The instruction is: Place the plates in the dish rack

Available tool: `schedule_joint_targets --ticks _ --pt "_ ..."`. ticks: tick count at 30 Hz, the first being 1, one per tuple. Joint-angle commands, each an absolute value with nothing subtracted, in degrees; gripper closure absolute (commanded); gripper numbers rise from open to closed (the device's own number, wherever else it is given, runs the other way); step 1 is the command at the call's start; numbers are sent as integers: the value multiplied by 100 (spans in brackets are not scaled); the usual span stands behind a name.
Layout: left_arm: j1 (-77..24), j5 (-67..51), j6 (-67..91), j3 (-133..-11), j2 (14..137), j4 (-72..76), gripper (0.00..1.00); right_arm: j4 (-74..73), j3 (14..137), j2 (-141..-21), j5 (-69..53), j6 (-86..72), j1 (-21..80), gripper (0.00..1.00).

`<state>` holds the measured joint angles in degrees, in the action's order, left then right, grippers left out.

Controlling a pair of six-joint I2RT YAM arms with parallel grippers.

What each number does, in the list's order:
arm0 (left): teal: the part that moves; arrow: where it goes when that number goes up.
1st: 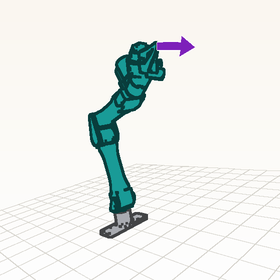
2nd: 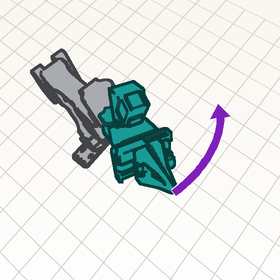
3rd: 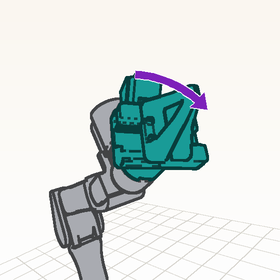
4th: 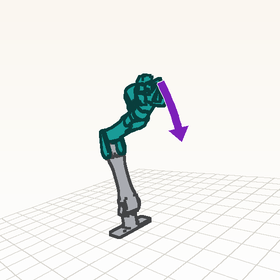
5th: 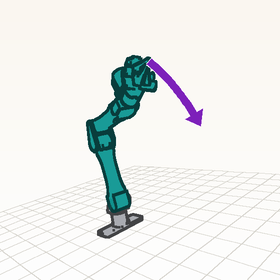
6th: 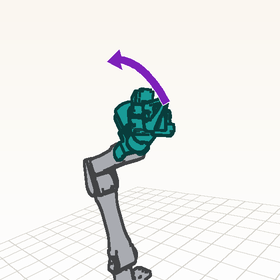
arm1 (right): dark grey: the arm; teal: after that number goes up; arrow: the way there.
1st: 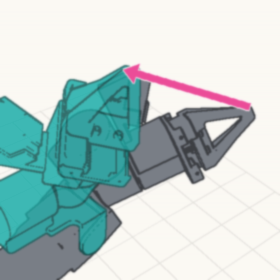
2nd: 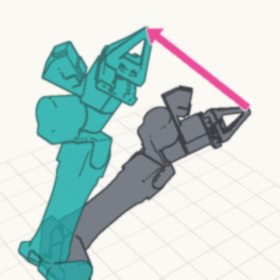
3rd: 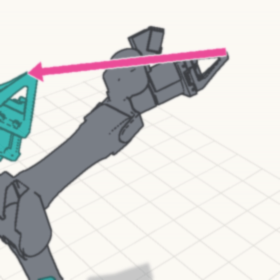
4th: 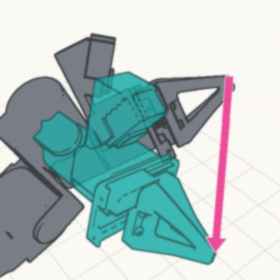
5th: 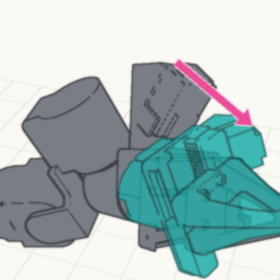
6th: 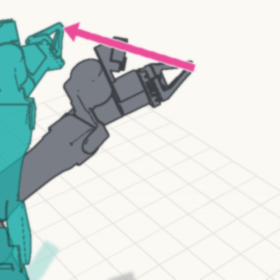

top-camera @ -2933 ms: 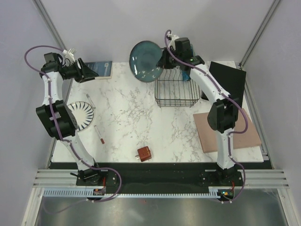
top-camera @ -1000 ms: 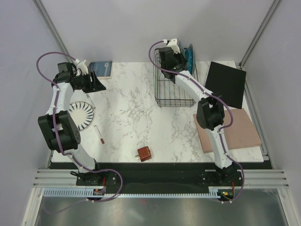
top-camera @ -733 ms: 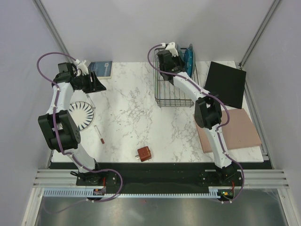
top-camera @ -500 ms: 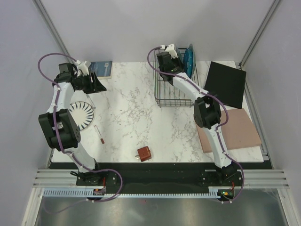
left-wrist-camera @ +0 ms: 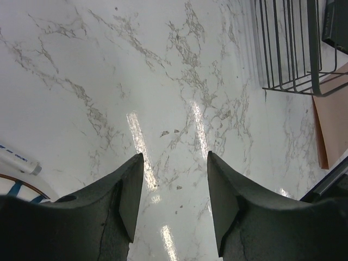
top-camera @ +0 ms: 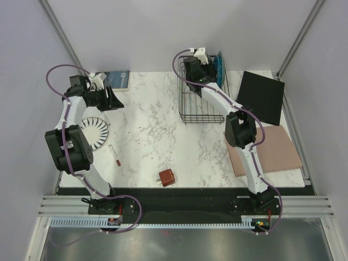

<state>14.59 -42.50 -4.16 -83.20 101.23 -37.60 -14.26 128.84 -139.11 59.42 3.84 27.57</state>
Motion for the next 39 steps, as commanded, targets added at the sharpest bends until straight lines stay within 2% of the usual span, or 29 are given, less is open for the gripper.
schedule_joint_targets --ticks 1,4,6,9,11,12,14,15,16,19,20,24,28,32,39 --pt "1450 -4377 -589 -8253 10020 -3718 43 -1239 13157 -13386 6214 360 2768 59" --pt "1459 -4106 -650 -8174 9871 -3718 43 -1222 13157 -13115 6179 404 2882 56" --pt "1459 -3790 -764 -8086 9739 -3700 43 -1091 13026 -12912 6170 492 3014 48" --pt "1476 -2815 -905 -7762 9379 -3674 41 -905 12736 -12508 6231 703 3243 40" --pt "1520 -2217 -1019 -7393 9055 -3709 41 -975 12448 -12183 6162 703 3461 38" --pt "1573 -2041 -1046 -7235 8931 -3709 41 -1045 12289 -12042 6065 694 3567 33" --pt "1678 -1609 -1072 -6795 8581 -3718 40 -1325 11700 -11586 5207 624 3884 25" --pt "1853 -1539 -1064 -6655 8482 -3718 40 -1414 11489 -11427 4664 624 3989 16" --pt "1959 -1538 -1055 -6445 8360 -3753 40 -1493 11287 -11147 3518 650 4077 13" --pt "2372 -1521 -993 -6162 7946 -3832 40 -1906 10934 -10978 1237 607 4184 15" --pt "2451 -1521 -976 -6100 7841 -3849 40 -2046 11029 -11030 30 493 4175 15" --pt "2803 -1477 -958 -5766 7182 -3990 39 -2145 11714 -11714 -2439 -295 4157 13" --pt "3023 -1065 -800 -5669 6812 -4341 40 -2145 12767 -12925 -3681 -1270 4131 24" --pt "3672 -1089 -458 -5537 6680 -4447 42 -1165 12850 -13596 -4420 -2467 4131 32" --pt "4394 -1678 -307 -5563 6733 -4746 43 508 12832 -14466 -4948 -4261 4271 36"
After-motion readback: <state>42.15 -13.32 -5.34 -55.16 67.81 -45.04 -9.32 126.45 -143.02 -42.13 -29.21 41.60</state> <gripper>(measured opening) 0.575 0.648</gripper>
